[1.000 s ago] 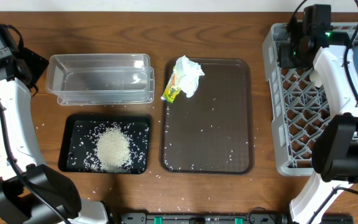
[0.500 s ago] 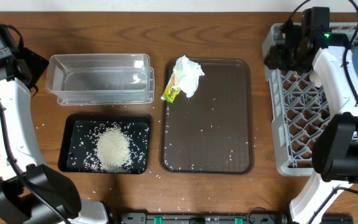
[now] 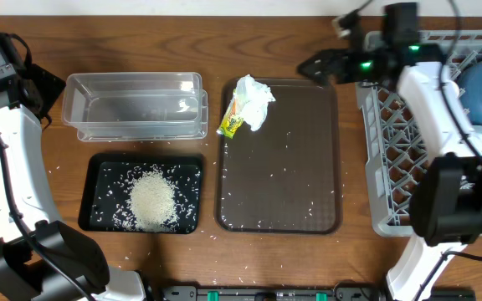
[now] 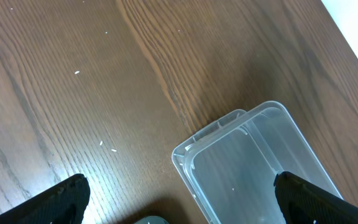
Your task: Sort waste into correct bins and load items into the dishwasher rack
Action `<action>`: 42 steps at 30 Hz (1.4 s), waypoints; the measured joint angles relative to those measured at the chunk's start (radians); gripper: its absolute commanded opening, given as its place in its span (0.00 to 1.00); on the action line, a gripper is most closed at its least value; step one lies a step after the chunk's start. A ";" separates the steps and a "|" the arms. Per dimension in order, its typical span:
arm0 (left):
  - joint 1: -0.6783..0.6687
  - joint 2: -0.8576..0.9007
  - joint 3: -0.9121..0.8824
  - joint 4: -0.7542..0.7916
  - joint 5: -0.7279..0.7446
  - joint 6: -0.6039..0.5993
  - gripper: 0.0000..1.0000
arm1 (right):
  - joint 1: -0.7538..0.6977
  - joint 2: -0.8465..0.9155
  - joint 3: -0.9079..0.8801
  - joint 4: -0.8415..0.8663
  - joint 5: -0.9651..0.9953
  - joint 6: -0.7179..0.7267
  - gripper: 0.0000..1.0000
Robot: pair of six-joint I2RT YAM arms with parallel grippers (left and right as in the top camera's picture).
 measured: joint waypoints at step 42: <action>-0.001 0.000 0.000 -0.106 0.320 0.002 0.98 | -0.200 -0.105 0.068 -0.098 0.449 0.188 0.99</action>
